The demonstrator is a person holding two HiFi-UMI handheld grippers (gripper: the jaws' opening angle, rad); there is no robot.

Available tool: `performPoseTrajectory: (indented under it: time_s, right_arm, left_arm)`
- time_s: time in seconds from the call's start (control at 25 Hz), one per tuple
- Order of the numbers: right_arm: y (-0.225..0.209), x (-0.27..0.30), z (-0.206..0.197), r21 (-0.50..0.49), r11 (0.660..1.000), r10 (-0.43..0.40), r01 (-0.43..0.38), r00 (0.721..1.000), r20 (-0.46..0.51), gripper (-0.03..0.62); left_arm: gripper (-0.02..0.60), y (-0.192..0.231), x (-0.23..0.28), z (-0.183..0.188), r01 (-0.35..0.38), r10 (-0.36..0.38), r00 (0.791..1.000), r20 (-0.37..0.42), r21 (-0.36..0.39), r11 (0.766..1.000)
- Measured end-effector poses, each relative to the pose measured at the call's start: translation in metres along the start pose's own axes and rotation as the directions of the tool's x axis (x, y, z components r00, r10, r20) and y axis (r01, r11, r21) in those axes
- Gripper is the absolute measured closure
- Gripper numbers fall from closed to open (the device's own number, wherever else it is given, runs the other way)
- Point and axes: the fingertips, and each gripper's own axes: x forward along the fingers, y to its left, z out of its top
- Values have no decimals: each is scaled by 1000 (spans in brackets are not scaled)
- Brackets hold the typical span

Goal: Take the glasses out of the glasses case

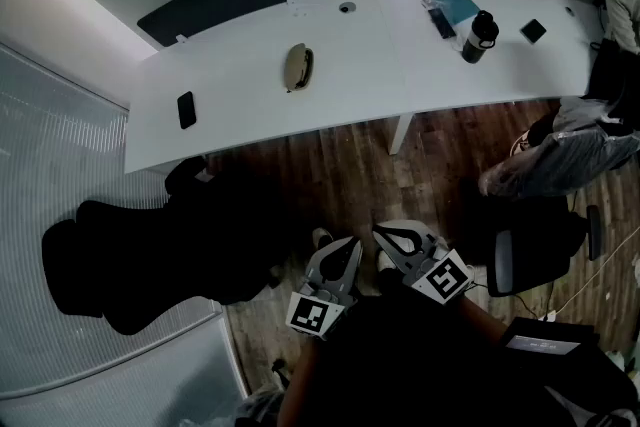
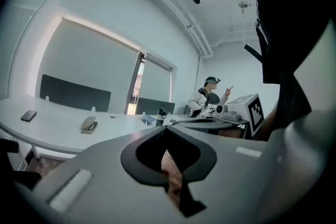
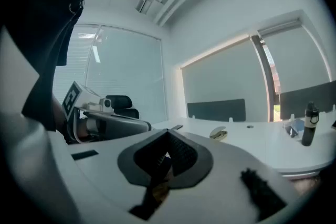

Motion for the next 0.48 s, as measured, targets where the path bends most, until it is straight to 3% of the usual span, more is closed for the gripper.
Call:
performPoseTrajectory:
  time_s: [0.24, 0.48]
  right_arm:
    - [-25, 37, 0, 7, 999, -32, 32, 999, -22, 586]
    - [-44, 81, 18, -6, 998, -56, 56, 998, -32, 586]
  left_arm:
    - [574, 48, 12, 10, 30, -26, 998, 51, -69, 997]
    - [574, 102, 26, 33, 74, -74, 995, 63, 3, 997]
